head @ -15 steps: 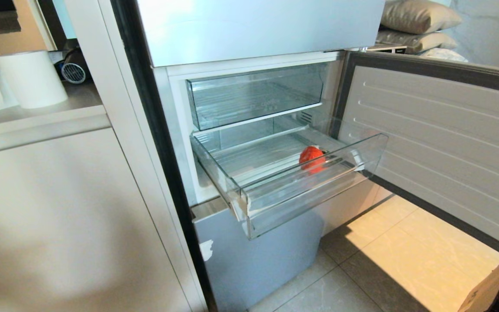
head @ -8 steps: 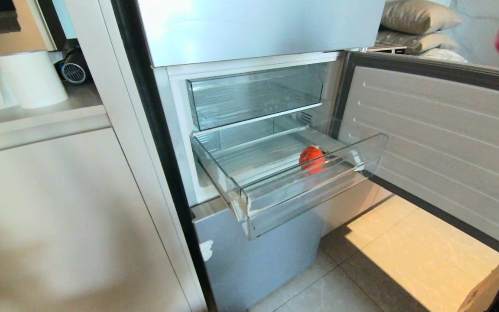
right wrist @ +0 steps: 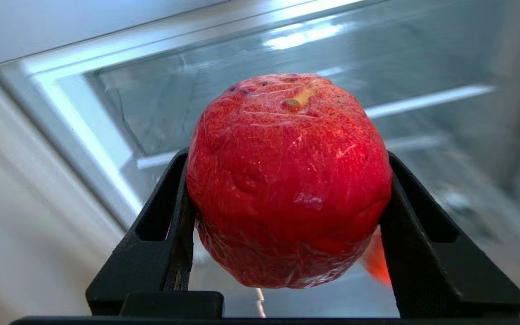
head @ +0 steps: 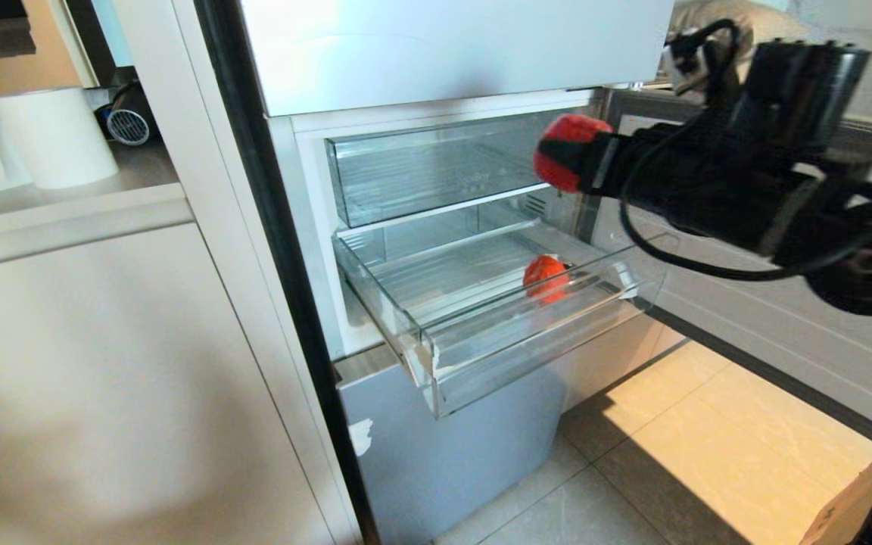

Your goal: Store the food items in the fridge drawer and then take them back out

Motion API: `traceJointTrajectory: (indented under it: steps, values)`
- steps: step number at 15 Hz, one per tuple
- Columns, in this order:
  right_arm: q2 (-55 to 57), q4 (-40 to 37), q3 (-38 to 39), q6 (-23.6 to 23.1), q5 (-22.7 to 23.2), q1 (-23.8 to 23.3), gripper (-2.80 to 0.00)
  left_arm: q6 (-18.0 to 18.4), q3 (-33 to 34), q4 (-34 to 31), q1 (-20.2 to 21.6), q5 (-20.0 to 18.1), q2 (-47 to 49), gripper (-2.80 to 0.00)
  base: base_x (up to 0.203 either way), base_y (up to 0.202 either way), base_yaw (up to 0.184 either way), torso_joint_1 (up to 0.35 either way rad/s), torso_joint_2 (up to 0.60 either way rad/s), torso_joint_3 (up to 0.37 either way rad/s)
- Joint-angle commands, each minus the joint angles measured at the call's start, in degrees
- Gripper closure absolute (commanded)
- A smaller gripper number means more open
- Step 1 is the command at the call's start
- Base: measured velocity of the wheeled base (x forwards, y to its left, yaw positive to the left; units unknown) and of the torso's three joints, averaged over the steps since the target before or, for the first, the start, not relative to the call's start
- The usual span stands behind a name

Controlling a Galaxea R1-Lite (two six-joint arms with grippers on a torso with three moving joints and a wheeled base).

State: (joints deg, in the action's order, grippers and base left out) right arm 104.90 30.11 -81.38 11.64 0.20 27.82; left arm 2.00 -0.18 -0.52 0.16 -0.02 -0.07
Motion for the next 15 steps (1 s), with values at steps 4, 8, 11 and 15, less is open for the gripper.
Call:
traceJointTrajectory:
  steps: [4,8,11,15]
  values:
    - [19.0,1.5,-11.5,0.2,-4.7,7.9,0.0,0.0,0.0,0.0,0.0,0.0,0.0,0.0,0.0,0.0,0.0,0.0,0.0,0.0]
    - [21.1,1.6,-10.6,0.0,-8.5,8.8,0.0,0.0,0.0,0.0,0.0,0.0,-0.1,0.0,0.0,0.0,0.0,0.0,0.0,0.0]
    - [21.1,1.6,-9.7,-0.1,-9.8,8.7,-2.8,0.0,0.0,0.0,0.0,-0.1,0.0,0.0,0.0,0.0,0.0,0.0,0.0,0.0]
    - [18.0,1.7,-7.7,0.0,-10.3,8.7,-2.8,0.0,0.0,0.0,0.0,0.0,0.0,0.0,0.0,0.0,0.0,0.0,0.0,0.0]
